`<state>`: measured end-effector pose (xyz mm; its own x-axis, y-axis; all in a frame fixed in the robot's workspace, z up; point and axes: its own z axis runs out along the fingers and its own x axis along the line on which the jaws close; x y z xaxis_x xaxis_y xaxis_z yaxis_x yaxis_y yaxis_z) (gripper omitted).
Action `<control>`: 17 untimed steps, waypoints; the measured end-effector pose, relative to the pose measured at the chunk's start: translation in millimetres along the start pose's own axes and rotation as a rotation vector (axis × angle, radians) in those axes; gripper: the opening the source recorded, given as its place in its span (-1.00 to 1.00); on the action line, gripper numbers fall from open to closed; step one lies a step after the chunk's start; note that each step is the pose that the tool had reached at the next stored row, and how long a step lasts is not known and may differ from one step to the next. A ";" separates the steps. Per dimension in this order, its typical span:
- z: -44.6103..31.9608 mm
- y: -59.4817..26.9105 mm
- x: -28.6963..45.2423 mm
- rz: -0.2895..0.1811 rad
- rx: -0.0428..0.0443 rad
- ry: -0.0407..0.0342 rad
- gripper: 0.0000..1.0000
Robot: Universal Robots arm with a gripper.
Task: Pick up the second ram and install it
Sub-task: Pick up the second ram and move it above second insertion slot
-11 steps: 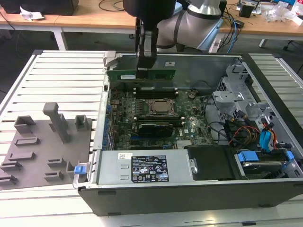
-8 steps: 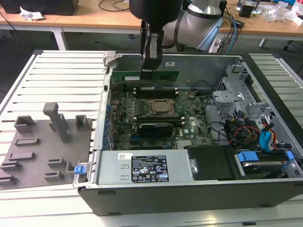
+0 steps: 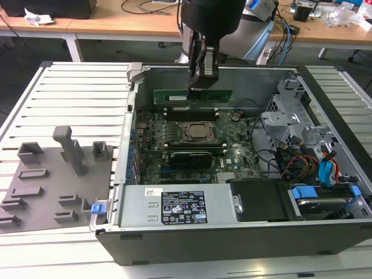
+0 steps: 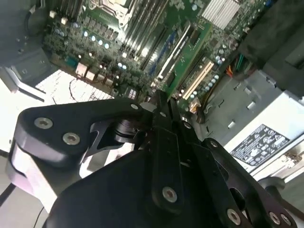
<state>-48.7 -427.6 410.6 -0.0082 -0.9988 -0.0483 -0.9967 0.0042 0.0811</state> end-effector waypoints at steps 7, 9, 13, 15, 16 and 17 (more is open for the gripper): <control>10.7 -29.8 -17.1 0.000 -0.0070 0.0001 -0.73; 13.5 -36.8 -20.4 0.000 -0.0086 -0.0001 -0.73; 22.0 -51.0 -25.5 0.001 -0.0128 0.0000 -0.73; 26.0 -57.4 -27.3 0.001 -0.0146 0.0000 -0.73; 27.3 -59.4 -27.7 0.001 -0.0153 0.0000 -0.73; 28.5 -61.0 -28.0 0.001 -0.0160 0.0000 -0.73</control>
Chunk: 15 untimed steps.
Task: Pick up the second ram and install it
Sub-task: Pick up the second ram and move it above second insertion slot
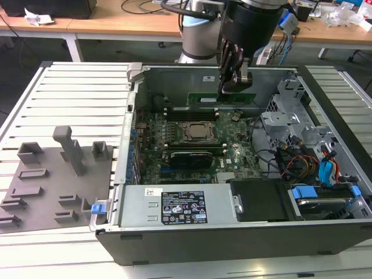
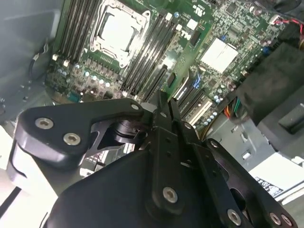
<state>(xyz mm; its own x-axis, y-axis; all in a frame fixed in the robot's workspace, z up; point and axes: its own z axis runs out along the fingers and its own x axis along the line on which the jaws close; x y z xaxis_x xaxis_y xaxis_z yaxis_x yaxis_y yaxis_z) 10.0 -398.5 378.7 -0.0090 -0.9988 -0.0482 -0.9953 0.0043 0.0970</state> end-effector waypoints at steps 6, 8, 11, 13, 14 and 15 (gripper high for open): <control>18.4 -7.6 -2.5 0.039 -0.0008 -0.0038 -0.73; 23.5 -6.8 -3.7 0.039 -0.0007 -0.0039 -0.73; 30.3 -6.5 -4.4 0.040 -0.0007 -0.0039 -0.73; 35.7 -5.8 -4.1 0.040 -0.0007 -0.0039 -0.73; 40.1 -5.2 -3.9 0.040 -0.0007 -0.0039 -0.73; 42.8 -5.3 -3.8 0.039 -0.0007 -0.0039 -0.73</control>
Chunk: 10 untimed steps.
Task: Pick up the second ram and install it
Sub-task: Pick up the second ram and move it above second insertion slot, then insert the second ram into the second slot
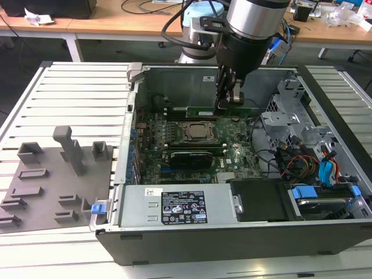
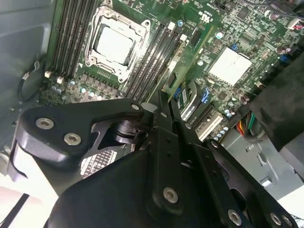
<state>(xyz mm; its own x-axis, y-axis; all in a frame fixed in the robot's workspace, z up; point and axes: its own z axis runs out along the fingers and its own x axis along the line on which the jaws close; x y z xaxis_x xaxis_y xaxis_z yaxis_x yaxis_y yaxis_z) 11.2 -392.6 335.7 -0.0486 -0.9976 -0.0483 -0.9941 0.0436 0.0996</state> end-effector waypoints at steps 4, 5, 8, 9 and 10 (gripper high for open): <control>0.2 0.1 0.0 0.000 0.0000 0.0001 -0.73; 0.2 0.1 0.0 0.000 0.0000 0.0000 -0.73; 0.3 0.0 0.0 0.000 0.0000 0.0000 -0.73; 0.3 0.0 0.0 0.000 0.0000 0.0000 -0.73; 0.3 0.0 0.0 0.000 0.0000 0.0000 -0.73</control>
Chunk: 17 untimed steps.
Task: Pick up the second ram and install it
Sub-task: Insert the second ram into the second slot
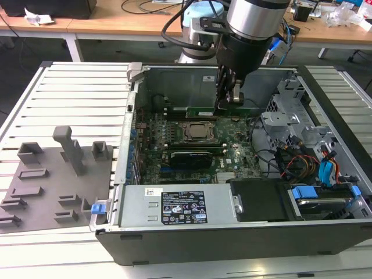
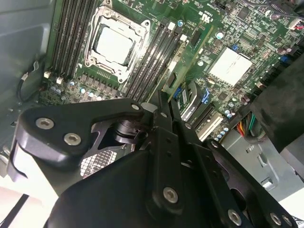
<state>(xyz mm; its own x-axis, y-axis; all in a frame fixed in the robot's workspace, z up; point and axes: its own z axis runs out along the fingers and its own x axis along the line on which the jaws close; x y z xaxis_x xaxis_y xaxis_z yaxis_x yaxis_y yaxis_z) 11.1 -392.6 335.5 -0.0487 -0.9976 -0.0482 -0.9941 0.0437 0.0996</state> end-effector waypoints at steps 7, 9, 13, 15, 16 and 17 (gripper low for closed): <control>11.3 1.5 0.7 0.000 0.0000 0.0000 -0.73; 17.8 0.9 1.0 0.000 0.0000 0.0000 -0.73; 22.1 0.5 1.2 0.000 0.0000 0.0004 -0.73; 26.2 0.1 1.4 0.000 -0.0001 0.0004 -0.73; 28.4 -0.1 1.5 0.000 0.0000 0.0004 -0.73; 31.1 -0.4 1.6 0.000 0.0000 0.0003 -0.73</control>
<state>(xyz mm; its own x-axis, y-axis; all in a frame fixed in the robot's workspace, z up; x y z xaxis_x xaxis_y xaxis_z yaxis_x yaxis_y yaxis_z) 8.4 -392.6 304.4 -0.0487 -0.9977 -0.0479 -0.9941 0.0438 0.0996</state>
